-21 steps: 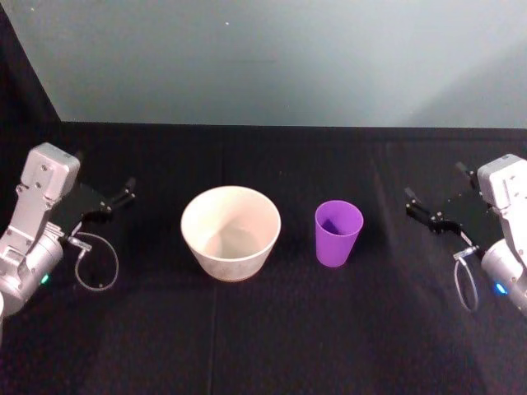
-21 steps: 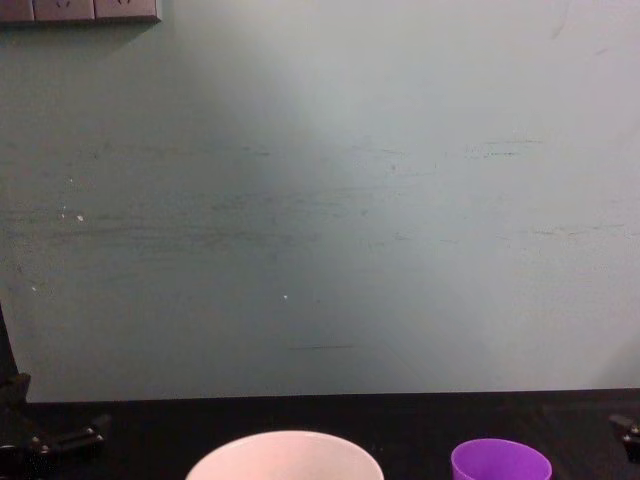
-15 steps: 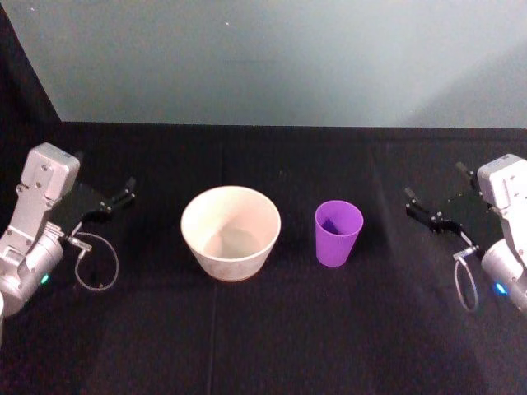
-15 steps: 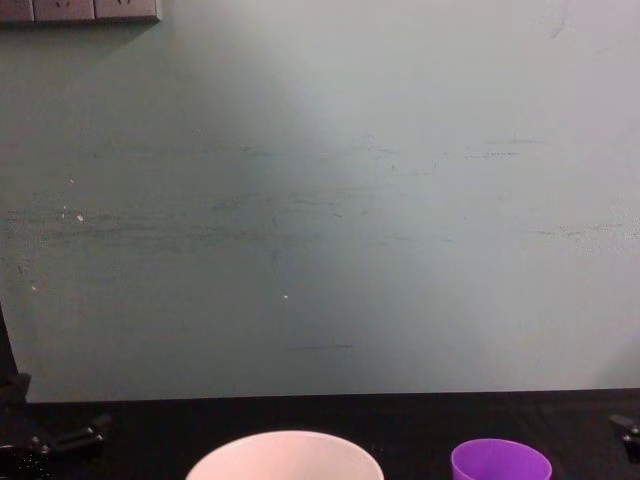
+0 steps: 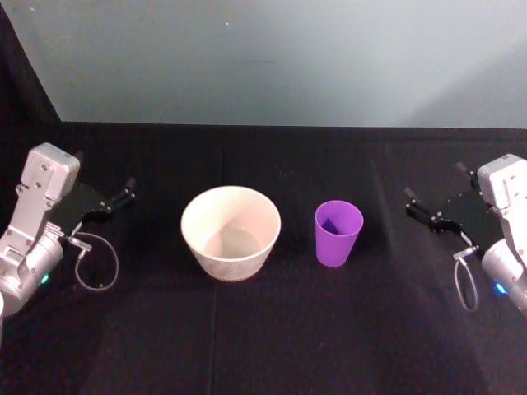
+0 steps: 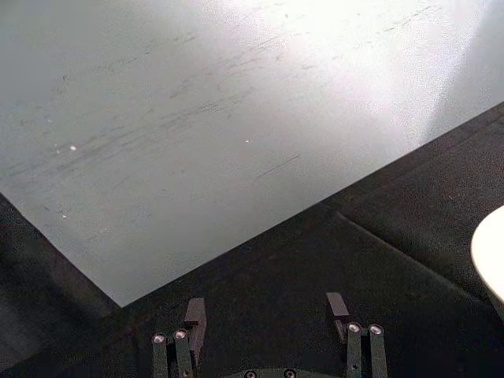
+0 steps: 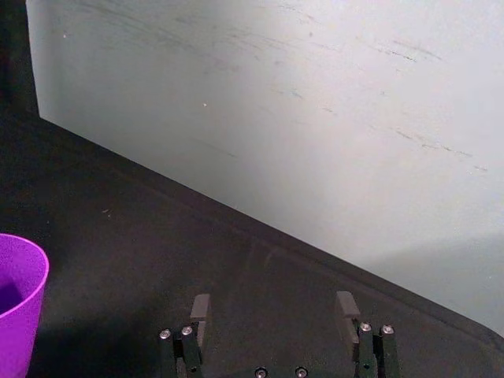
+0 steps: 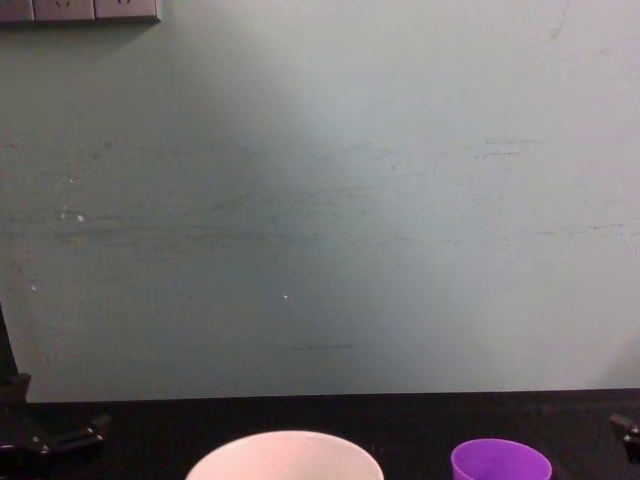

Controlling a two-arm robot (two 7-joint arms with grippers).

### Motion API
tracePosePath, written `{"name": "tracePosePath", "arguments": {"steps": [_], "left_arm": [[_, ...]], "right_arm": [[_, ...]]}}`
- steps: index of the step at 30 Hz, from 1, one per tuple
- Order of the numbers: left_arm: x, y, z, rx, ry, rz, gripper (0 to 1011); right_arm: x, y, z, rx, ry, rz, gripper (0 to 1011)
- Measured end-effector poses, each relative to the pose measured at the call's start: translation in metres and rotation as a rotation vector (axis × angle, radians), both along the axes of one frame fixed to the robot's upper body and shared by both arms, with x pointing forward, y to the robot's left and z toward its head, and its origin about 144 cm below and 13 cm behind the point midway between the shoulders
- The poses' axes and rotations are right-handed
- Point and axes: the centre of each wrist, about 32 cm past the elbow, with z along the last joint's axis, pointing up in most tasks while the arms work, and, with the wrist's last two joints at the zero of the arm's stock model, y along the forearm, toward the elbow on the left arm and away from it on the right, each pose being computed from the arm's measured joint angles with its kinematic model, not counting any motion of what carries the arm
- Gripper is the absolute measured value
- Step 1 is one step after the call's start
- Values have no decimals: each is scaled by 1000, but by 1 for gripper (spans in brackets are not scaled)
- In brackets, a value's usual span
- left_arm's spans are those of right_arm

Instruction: Pick up the cup and pour the mung beans from the cup into the bowl.

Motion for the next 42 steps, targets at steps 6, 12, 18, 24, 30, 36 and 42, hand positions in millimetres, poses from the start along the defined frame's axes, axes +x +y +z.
{"name": "tracePosePath", "arguments": {"steps": [6, 12, 18, 24, 30, 36, 42], "left_arm": [[0, 0, 0, 0, 0, 0, 1000], [0, 0, 0, 0, 0, 0, 1000], [0, 0, 0, 0, 0, 0, 1000], [0, 0, 0, 0, 0, 0, 1000], [0, 0, 0, 0, 0, 0, 1000], [0, 0, 0, 0, 0, 0, 1000], [0, 0, 0, 0, 0, 0, 1000]], "right_arm": [[0, 0, 0, 0, 0, 0, 1004], [0, 0, 0, 0, 0, 0, 1004], [0, 0, 0, 0, 0, 0, 1004], [0, 0, 0, 0, 0, 0, 1004], [-8, -2, -2, -20, 0, 6, 1004], [-25, -5, -3, -41, 6, 29, 1004], [-46, -3, -5, -46, 25, 82, 1004]]}}
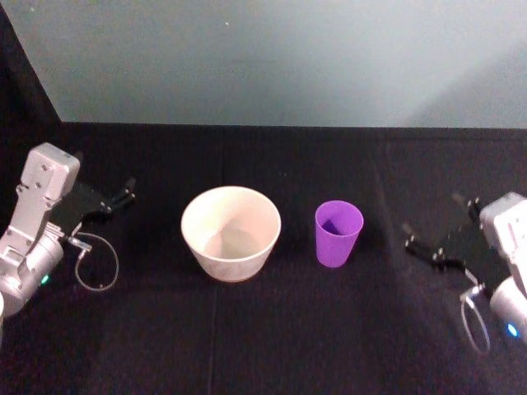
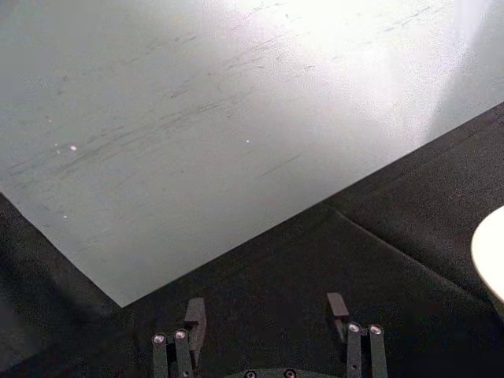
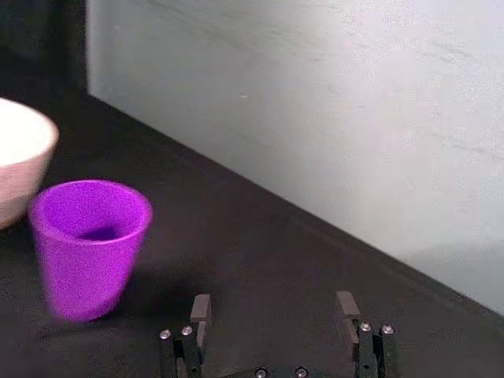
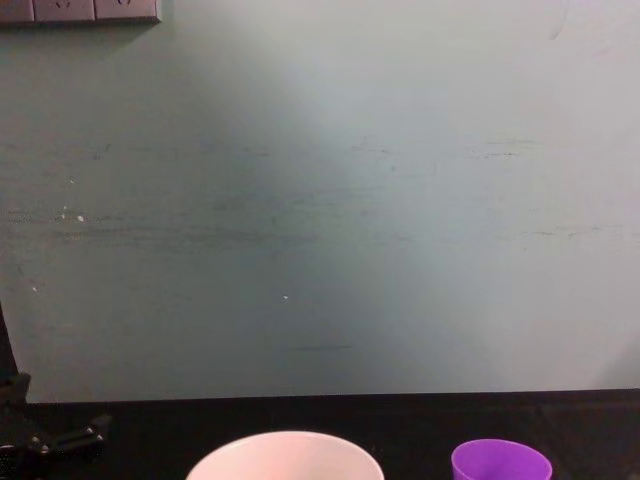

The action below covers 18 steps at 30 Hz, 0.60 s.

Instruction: Pick up the cup and pour the mung beans from the cup into the bowl.

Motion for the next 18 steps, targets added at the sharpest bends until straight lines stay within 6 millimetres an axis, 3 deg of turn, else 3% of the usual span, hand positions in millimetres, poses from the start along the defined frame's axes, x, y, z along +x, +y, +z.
{"name": "tracePosePath", "arguments": {"steps": [10, 18], "left_arm": [[0, 0, 0, 0, 0, 0, 1000], [0, 0, 0, 0, 0, 0, 1000]], "right_arm": [[-27, 15, -7, 102, 61, 111, 1004], [-23, 33, -17, 196, 100, 158, 1004]]}}
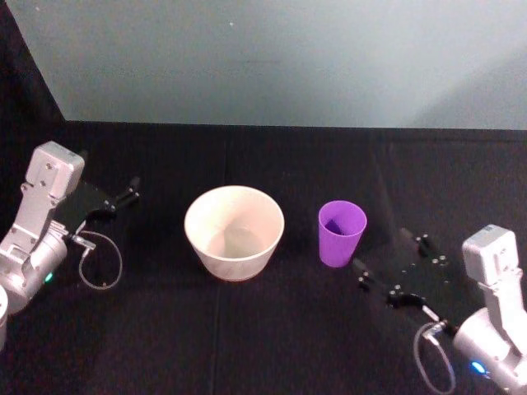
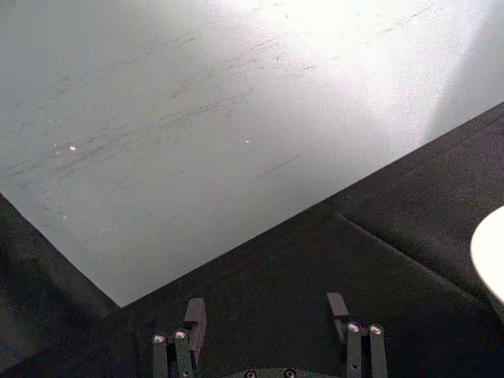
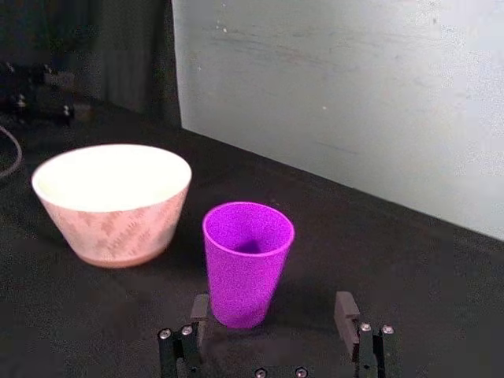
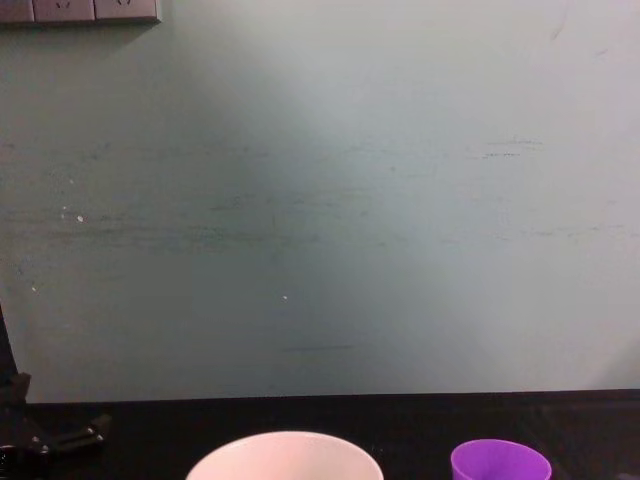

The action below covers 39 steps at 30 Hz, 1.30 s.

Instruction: Pick up the cup and pour the mung beans from the cup into the bowl.

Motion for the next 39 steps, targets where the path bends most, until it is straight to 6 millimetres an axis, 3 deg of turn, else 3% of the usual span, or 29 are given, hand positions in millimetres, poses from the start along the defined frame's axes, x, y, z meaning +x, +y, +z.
{"name": "tracePosePath", "arguments": {"steps": [21, 39], "left_arm": [[0, 0, 0, 0, 0, 0, 1000], [0, 0, 0, 0, 0, 0, 1000]], "right_arm": [[39, 36, -7, 91, 55, 9, 1004], [56, 46, -9, 86, 63, 14, 1004]]}}
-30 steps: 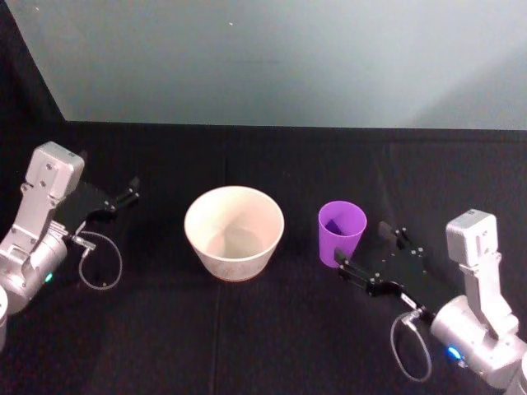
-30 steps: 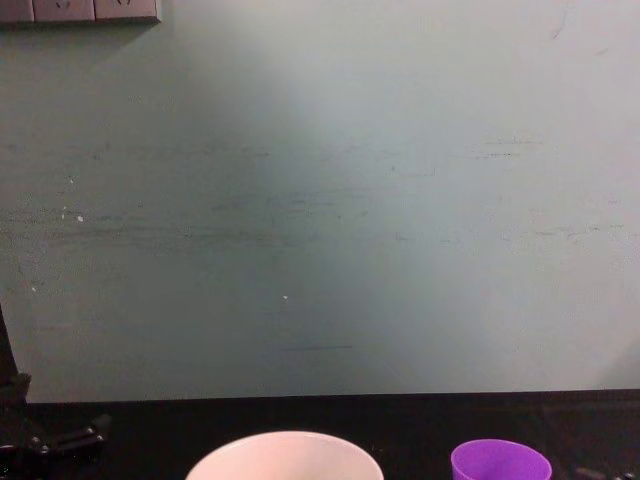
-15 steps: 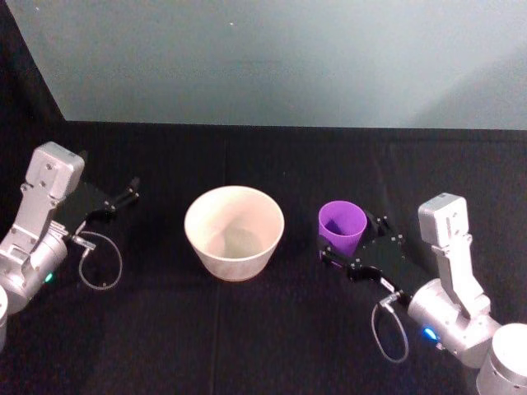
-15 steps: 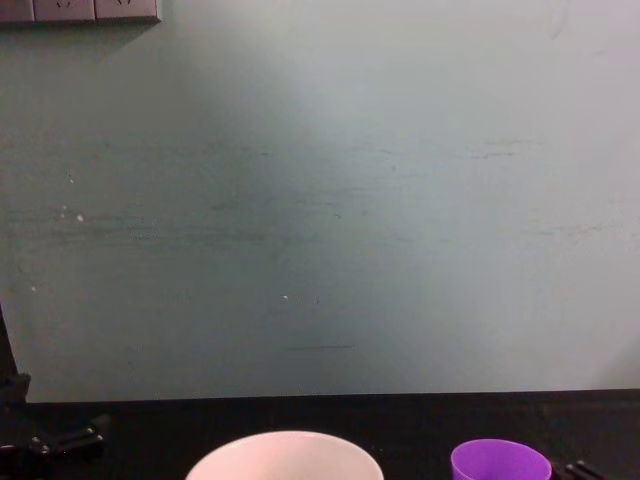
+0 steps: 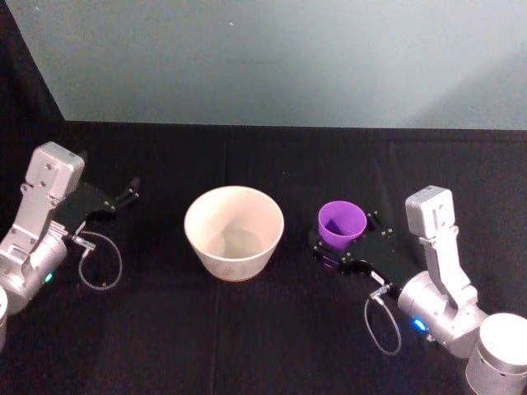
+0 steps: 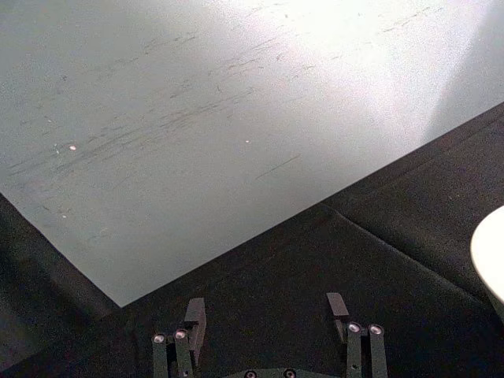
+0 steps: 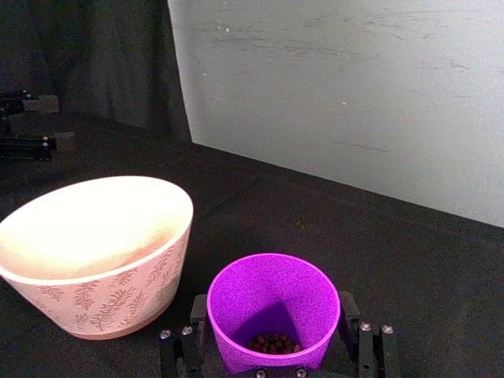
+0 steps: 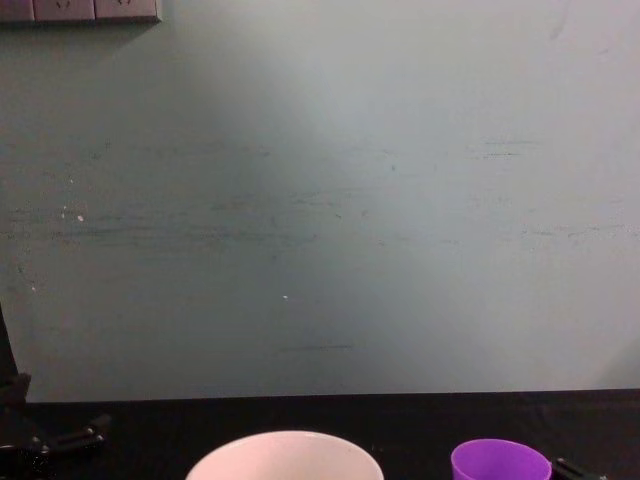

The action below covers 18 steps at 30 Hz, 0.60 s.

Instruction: Pick up the cup and pour the mung beans from the cup into the bowl.

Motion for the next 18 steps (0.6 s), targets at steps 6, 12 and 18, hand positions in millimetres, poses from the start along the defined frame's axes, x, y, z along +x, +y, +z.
{"name": "tracePosePath", "arguments": {"steps": [6, 12, 18], "left_arm": [[0, 0, 0, 0, 0, 0, 1000], [0, 0, 0, 0, 0, 0, 1000], [0, 0, 0, 0, 0, 0, 1000]], "right_arm": [[0, 0, -1, 7, 1, 3, 947], [0, 1, 0, 4, -6, 9, 790], [-1, 1, 10, -18, -32, 16, 743]]}}
